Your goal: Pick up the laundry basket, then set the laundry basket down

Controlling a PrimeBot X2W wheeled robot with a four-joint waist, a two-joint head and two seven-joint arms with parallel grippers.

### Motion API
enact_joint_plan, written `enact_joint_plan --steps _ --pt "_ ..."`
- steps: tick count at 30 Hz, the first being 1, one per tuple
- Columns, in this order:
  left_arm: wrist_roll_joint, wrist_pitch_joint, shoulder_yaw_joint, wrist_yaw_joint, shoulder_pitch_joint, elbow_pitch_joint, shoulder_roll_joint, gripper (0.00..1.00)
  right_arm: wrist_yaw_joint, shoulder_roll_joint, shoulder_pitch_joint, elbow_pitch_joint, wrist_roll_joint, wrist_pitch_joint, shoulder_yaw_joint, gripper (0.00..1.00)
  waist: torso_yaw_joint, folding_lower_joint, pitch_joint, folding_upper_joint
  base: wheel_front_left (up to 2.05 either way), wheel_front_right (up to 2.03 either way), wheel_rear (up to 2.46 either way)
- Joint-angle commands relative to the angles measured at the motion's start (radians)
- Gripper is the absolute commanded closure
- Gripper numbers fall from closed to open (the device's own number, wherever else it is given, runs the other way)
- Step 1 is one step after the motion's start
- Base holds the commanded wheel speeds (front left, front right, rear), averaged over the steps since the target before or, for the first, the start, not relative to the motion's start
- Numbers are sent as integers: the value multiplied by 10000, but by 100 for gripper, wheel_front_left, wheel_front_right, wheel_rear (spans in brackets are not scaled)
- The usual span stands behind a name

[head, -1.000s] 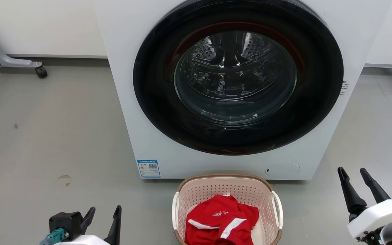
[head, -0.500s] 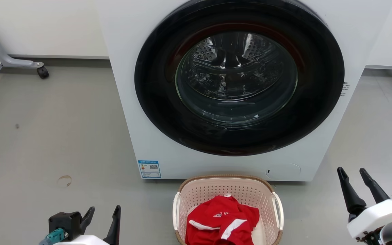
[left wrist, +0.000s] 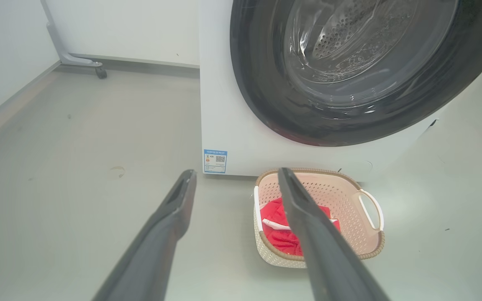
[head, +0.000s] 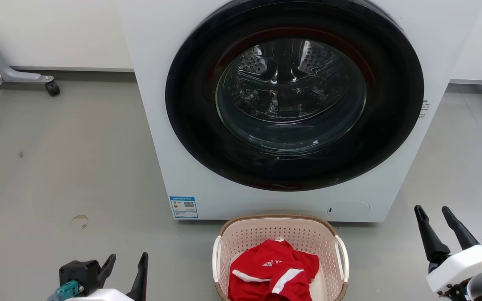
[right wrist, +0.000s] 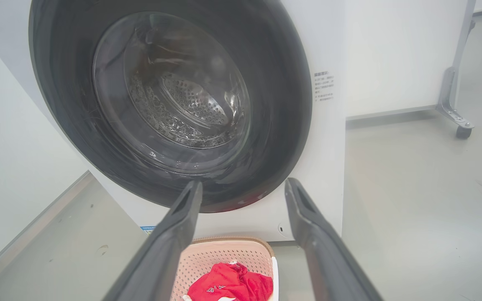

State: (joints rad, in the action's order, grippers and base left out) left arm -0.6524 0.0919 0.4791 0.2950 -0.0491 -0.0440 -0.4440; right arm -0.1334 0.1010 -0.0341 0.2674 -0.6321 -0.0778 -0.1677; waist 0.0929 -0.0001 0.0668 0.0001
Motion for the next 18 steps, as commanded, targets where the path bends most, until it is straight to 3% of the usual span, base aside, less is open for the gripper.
enact_joint_plan --steps 1,17,18 --pt "-54 -124 -378 64 686 -239 -249 0 27 236 -280 -257 94 20 -122 0 -6 1 2 -1 0 0 0" --pt "-47 -147 -292 53 785 -194 -277 0 27 239 -301 -254 79 1 -137 0 -1 1 -38 -1 0 0 0" --pt "4 -46 107 0 151 12 -50 100 0 0 0 8 0 0 0 100 -2 1 -39 -1 0 0 0"
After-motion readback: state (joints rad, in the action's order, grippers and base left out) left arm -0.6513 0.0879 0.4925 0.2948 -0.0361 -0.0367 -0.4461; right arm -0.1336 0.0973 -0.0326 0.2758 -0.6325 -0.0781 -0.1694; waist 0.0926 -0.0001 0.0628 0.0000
